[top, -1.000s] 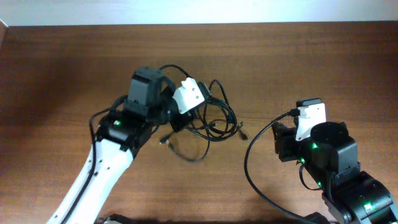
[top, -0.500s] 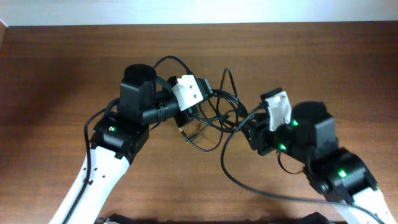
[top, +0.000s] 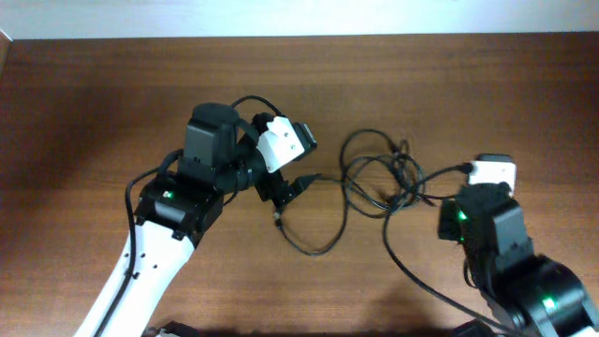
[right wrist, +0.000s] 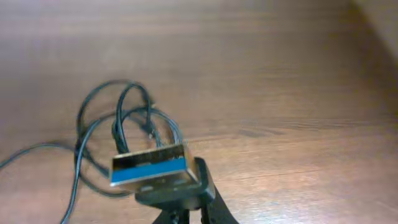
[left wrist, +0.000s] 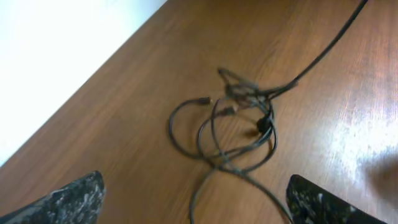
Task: Untangle cables
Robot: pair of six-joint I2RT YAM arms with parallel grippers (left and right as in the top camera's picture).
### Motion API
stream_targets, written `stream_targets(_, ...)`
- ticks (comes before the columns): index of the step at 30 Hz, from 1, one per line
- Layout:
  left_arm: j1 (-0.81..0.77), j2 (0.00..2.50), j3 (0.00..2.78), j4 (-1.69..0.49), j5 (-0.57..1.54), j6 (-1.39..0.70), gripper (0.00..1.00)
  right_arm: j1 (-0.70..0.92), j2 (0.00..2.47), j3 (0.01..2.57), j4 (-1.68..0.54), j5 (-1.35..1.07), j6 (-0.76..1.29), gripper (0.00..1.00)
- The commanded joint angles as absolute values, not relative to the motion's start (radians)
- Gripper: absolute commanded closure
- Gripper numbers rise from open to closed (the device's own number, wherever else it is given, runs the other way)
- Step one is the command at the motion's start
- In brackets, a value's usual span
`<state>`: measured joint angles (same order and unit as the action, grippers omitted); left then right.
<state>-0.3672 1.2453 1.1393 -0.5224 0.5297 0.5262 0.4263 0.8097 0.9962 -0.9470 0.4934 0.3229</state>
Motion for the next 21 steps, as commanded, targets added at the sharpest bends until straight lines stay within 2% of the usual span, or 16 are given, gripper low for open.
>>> stream_targets(1, -0.366, 1.228, 1.151, -0.546, 0.516, 0.524, 0.04, 0.425, 0.739, 1.014, -0.926, 0.475, 0.383, 0.96)
stream_targets(3, -0.366, 1.229, 1.149, -0.588, 0.515, 0.524, 0.16, 0.425, 0.726, 1.014, -0.863, 0.26, 0.382, 0.96)
stream_targets(4, -0.366, 1.238, 1.146, -0.604, 0.515, 0.524, 0.3, 0.425, 0.725, 1.018, -0.813, 0.125, 0.371, 0.96)
stream_targets(5, -0.366, 1.256, 1.146, -0.607, 0.515, 0.525, 0.33, 0.425, 0.725, 1.028, -0.735, -0.079, 0.319, 0.96)
stream_targets(6, -0.366, 1.287, 1.146, -0.607, 0.516, 0.524, 0.33, 0.425, 0.725, 1.047, -0.673, -0.228, 0.279, 0.96)
stream_targets(7, -0.367, 1.323, 1.146, -0.61, 0.523, 0.524, 0.34, 0.425, 0.725, 1.086, -0.657, -0.274, 0.265, 0.96)
stream_targets(11, -0.416, 1.451, 1.146, -0.61, 0.535, 0.533, 0.36, 0.425, 0.725, 1.325, -0.73, -0.191, 0.147, 0.96)
stream_targets(14, -0.48, 1.526, 1.146, -0.584, 0.534, 0.555, 0.36, 0.425, 0.725, 1.47, -0.785, -0.191, 0.134, 0.96)
stream_targets(20, -0.582, 1.556, 1.146, -0.462, 0.533, 0.555, 0.26, 0.425, 0.725, 1.603, -0.841, -0.191, 0.127, 0.96)
stream_targets(21, -0.589, 1.556, 1.146, -0.442, 0.533, 0.554, 0.2, 0.425, 0.725, 1.624, -0.843, -0.191, 0.127, 0.96)
